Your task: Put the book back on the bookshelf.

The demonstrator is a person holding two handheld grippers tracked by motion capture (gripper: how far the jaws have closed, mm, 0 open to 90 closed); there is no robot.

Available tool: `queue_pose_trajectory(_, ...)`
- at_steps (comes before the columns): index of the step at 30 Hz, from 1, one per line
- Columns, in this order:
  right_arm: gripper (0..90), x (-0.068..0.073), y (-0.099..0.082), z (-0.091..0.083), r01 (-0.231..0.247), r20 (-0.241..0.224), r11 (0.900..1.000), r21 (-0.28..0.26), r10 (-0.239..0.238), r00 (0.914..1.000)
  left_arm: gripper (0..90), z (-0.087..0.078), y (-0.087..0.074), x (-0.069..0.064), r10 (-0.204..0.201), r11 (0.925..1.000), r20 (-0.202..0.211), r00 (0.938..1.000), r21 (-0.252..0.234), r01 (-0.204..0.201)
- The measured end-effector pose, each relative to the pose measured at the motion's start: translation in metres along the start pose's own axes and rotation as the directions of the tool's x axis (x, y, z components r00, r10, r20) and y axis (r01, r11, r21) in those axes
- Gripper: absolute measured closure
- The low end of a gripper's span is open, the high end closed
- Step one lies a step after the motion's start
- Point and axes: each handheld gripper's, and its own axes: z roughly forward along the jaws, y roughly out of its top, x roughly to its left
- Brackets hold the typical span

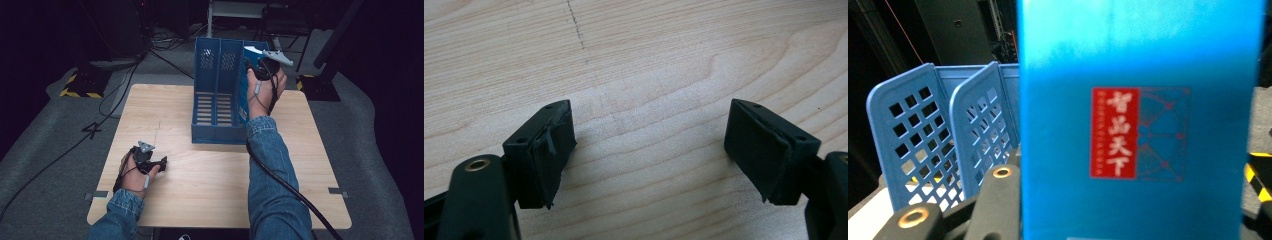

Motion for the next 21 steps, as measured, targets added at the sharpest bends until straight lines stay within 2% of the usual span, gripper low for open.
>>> queue_pose_trajectory(1,61.3,0.0,-0.005,0.002,-0.004,-0.006,0.9997,0.026,0.004,1.0,20.8,0.0,0.0,0.0,-0.001,1.0,0.001,1.0,-0.001,0.001)
queue_pose_trajectory(2,61.3,0.0,-0.005,0.002,-0.004,-0.006,0.9997,0.026,0.004,1.0,20.7,0.0,0.0,0.0,-0.001,1.0,0.001,1.0,-0.001,0.001)
queue_pose_trajectory(3,61.2,0.004,-0.005,-0.006,0.008,-0.007,0.9996,0.026,-0.008,0.9999,20.7,0.0,0.0,0.0,0.001,1.0,0.003,1.0,-0.001,-0.001)
queue_pose_trajectory(5,61.2,0.006,0.0,-0.015,0.014,-0.004,0.9995,0.028,-0.014,0.9999,20.7,0.001,0.0,0.0,-0.003,1.0,0.002,1.0,-0.002,0.003)
queue_pose_trajectory(7,61.3,0.004,0.009,-0.021,0.002,-0.021,0.9994,0.035,-0.001,0.9998,20.7,0.001,0.0,0.0,-0.002,1.0,0.002,1.0,-0.002,0.002)
queue_pose_trajectory(10,61.3,0.002,0.017,-0.024,0.0,-0.019,0.9999,0.011,0.0,0.9998,20.7,0.001,0.0,0.0,-0.002,1.0,0.001,1.0,-0.003,0.002)
queue_pose_trajectory(11,61.3,0.001,0.023,-0.024,0.011,-0.011,0.9997,-0.02,-0.011,0.9999,20.7,0.001,0.0,0.0,-0.002,1.0,0.001,1.0,-0.002,0.002)
queue_pose_trajectory(12,61.3,0.001,0.023,-0.024,0.011,-0.011,0.9997,-0.02,-0.011,0.9999,20.7,0.001,0.0,0.0,-0.002,1.0,0.001,1.0,-0.002,0.002)
queue_pose_trajectory(14,61.3,0.001,0.025,-0.019,0.03,-0.004,0.9979,-0.057,-0.03,0.9995,20.7,0.001,0.0,0.0,-0.002,1.0,0.001,1.0,-0.003,0.002)
queue_pose_trajectory(15,61.3,0.002,0.022,-0.009,0.041,0.007,0.9959,-0.081,-0.04,0.9992,20.7,0.001,0.0,-0.001,-0.005,1.0,0.004,1.0,-0.001,0.005)
queue_pose_trajectory(19,61.2,0.0,0.007,0.009,0.029,0.024,0.9939,-0.106,-0.027,0.9993,20.7,0.0,0.0,0.0,-0.002,1.0,0.001,1.0,-0.002,0.002)
queue_pose_trajectory(20,61.2,0.0,0.007,0.009,0.029,0.024,0.9939,-0.106,-0.027,0.9993,20.7,0.0,0.0,0.0,-0.002,1.0,0.001,1.0,-0.002,0.002)
queue_pose_trajectory(21,61.2,-0.002,0.0,0.018,0.033,0.032,0.9936,-0.108,-0.03,0.9991,20.7,0.0,0.0,0.0,-0.002,1.0,0.001,1.0,-0.002,0.002)
